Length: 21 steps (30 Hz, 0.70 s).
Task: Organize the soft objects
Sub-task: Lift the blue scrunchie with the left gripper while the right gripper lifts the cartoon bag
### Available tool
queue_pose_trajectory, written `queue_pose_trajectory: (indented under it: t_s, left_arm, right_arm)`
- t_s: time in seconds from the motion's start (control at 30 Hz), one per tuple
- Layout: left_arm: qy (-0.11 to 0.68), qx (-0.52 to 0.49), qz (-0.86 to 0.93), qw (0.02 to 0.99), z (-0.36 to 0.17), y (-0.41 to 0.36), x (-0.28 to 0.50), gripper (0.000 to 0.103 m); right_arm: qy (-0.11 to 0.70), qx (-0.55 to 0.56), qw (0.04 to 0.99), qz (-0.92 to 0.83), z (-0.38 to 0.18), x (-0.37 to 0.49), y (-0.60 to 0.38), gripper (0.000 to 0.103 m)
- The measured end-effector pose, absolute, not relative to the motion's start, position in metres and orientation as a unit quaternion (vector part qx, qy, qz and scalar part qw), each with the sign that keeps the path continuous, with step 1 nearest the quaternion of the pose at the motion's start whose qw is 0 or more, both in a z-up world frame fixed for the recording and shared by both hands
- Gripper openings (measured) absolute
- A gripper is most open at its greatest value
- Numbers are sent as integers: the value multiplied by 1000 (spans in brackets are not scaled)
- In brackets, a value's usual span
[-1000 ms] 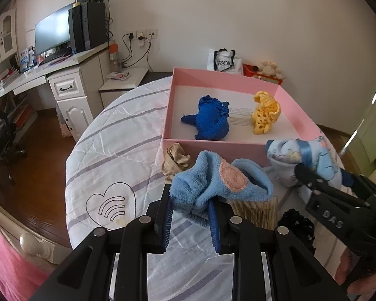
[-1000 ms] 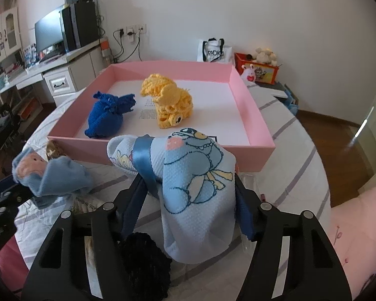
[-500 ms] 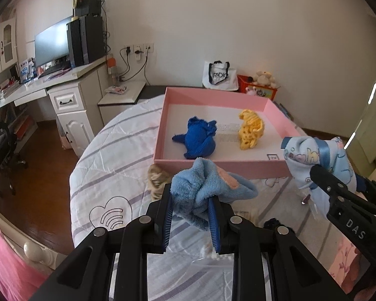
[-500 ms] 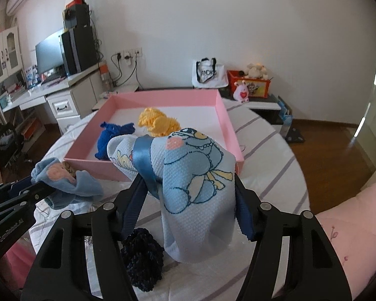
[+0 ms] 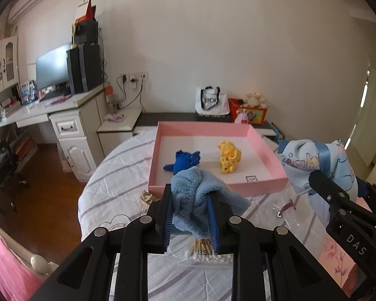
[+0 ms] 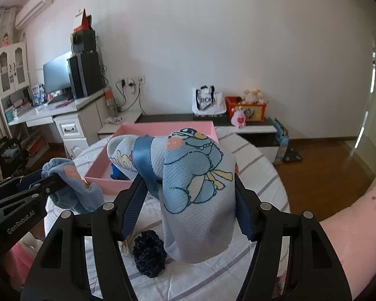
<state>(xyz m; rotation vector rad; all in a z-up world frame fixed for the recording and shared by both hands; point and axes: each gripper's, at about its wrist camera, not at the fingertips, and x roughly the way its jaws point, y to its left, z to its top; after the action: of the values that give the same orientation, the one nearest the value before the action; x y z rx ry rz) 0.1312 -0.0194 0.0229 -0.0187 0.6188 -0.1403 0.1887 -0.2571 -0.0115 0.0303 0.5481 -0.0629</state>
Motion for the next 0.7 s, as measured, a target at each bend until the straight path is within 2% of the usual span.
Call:
queue_pose_trajectory:
  t_s: [0.7]
  left_arm:
    - [199,-1,-77,977,59,-13,26,20]
  right_arm:
    - [160,3,987,-23,42,115,-244,62]
